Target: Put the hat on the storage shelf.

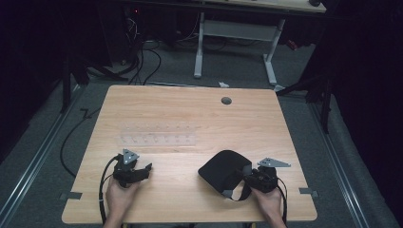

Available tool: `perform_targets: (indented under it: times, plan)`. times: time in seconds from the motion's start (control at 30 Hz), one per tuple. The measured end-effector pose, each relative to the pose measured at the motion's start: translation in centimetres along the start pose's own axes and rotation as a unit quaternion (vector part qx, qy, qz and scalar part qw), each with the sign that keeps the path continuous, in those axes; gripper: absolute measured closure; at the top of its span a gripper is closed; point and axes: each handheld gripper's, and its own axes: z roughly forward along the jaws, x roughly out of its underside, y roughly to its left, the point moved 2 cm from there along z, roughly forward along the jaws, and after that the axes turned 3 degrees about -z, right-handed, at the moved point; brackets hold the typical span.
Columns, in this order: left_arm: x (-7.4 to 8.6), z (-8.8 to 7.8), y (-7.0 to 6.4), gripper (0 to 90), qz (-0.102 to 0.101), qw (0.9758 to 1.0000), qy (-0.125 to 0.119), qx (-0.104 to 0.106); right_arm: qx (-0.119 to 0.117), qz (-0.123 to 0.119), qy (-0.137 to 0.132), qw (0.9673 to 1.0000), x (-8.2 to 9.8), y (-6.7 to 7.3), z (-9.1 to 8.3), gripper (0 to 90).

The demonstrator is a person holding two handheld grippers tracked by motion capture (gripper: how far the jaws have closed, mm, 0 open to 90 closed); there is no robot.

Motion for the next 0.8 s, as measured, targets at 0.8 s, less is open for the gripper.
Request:
perform_targets:
  times: [0.8]
  plan:
    - [0.0, 0.0, 0.0, 29.8, 0.002, 1.0000, 0.001, 0.001, -0.069, -0.023, -0.018, 0.9972, -0.1, 1.0, -1.5, 84.6]
